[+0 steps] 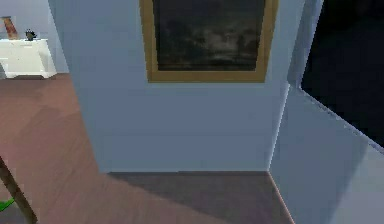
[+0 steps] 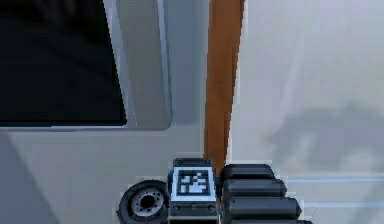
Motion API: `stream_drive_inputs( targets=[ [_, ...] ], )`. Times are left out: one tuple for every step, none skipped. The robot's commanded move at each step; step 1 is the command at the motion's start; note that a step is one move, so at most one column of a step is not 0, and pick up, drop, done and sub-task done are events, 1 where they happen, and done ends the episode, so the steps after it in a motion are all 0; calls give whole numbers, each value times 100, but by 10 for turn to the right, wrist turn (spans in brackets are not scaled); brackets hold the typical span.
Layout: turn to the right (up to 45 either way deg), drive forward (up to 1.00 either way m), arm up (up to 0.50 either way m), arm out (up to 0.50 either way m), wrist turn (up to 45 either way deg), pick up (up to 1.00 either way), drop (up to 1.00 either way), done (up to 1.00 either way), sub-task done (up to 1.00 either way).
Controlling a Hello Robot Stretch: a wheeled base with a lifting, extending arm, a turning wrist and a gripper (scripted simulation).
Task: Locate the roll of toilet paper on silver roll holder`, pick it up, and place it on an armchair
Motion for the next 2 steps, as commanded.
stream_drive_inputs(
  targets=[
    [-390, 0, 0, 0, 0, 0, 0, 0, 0],
    [0, 10, 0, 0, 0, 0, 0, 0, 0]
  ],
)
